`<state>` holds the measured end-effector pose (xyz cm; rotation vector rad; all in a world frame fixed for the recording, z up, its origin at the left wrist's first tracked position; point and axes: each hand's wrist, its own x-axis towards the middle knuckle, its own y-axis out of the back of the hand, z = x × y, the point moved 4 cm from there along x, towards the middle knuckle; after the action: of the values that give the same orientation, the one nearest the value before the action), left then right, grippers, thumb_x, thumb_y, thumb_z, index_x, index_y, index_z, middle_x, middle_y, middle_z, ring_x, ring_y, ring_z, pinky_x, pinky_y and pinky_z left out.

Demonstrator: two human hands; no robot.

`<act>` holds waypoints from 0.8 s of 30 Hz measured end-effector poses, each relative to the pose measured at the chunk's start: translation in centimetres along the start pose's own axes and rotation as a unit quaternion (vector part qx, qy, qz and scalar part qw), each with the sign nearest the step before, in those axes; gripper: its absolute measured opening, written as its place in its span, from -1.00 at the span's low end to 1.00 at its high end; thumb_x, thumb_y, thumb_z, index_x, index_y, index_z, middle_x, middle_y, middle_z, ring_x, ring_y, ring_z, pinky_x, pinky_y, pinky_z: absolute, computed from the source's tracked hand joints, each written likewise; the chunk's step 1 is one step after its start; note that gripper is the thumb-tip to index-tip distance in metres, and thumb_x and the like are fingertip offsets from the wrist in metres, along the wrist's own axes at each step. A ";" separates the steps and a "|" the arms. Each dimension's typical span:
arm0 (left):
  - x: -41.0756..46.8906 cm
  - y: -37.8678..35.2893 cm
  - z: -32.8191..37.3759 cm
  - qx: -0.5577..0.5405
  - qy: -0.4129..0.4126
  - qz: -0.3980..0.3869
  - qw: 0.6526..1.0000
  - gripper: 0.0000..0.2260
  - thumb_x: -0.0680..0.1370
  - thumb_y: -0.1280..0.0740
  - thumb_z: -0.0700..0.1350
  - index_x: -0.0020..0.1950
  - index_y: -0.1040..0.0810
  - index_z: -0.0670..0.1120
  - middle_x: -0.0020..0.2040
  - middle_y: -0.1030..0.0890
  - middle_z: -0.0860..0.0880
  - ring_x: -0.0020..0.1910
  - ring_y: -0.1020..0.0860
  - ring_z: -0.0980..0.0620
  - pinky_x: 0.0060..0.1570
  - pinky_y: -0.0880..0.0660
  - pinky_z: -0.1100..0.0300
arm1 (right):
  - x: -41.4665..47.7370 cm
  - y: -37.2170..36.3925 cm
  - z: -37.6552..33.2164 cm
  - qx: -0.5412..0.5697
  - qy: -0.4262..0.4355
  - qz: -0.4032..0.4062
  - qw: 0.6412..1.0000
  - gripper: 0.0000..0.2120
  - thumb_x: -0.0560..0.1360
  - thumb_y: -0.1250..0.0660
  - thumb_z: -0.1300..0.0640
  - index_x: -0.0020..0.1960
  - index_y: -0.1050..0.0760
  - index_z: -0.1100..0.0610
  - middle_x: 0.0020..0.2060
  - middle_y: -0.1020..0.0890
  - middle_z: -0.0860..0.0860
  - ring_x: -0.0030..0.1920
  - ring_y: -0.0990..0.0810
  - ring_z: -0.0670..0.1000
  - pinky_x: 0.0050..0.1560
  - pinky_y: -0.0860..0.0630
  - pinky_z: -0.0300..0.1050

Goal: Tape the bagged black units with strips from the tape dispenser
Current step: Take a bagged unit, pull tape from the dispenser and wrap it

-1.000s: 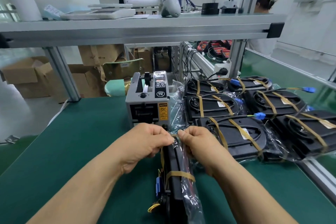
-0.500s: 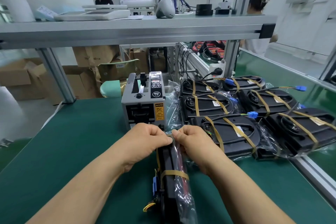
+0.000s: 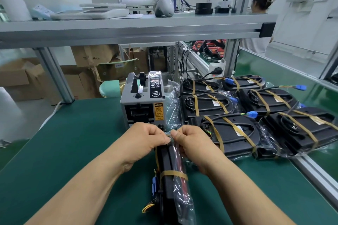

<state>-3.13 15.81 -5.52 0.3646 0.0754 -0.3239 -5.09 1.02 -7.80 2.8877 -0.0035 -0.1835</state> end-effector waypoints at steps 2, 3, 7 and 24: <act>0.0 0.0 0.0 0.010 0.000 0.007 1.000 -0.79 0.47 -0.47 -0.18 -0.36 -0.58 -0.05 -0.54 -0.48 0.16 -0.58 -0.39 0.30 -0.52 -0.28 0.49 | 0.0 -0.1 0.0 0.003 0.001 0.000 1.000 -0.72 0.62 -0.29 0.04 -0.24 -0.42 0.09 -0.49 -0.42 -0.10 -0.45 -0.35 -0.09 -0.35 -0.32 -0.19; 0.0 0.0 0.0 0.015 -0.002 0.011 1.000 -0.77 0.47 -0.47 -0.18 -0.38 -0.58 -0.04 -0.54 -0.48 0.16 -0.58 -0.38 0.30 -0.52 -0.27 0.49 | 0.0 -0.1 0.0 0.003 0.002 -0.001 1.000 -0.72 0.62 -0.29 0.04 -0.24 -0.42 0.10 -0.47 -0.42 -0.08 -0.43 -0.35 -0.08 -0.34 -0.32 -0.16; 0.0 0.0 -0.1 0.024 -0.011 0.030 0.999 -0.71 0.46 -0.48 -0.19 -0.45 -0.55 -0.02 -0.55 -0.47 0.16 -0.59 -0.37 0.30 -0.51 -0.28 0.50 | 0.1 -0.2 -0.1 -0.003 0.005 -0.001 1.000 -0.71 0.62 -0.29 0.04 -0.25 -0.42 0.09 -0.45 -0.42 -0.05 -0.41 -0.35 -0.05 -0.31 -0.32 -0.13; 0.3 -0.3 -1.3 0.008 0.029 0.085 0.996 -0.83 0.43 -0.51 -0.11 -0.08 -0.55 -0.06 -0.29 -0.53 0.00 -0.35 -0.44 0.11 -0.30 -0.34 0.23 | 0.5 -0.3 0.3 0.005 0.001 -0.006 1.000 -0.71 0.62 -0.29 0.04 -0.25 -0.43 0.09 -0.46 -0.44 -0.07 -0.42 -0.36 -0.06 -0.31 -0.34 -0.12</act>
<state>-2.92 15.94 -6.91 0.3945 0.0973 -0.1456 -4.62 1.22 -8.21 2.8990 0.0134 -0.1832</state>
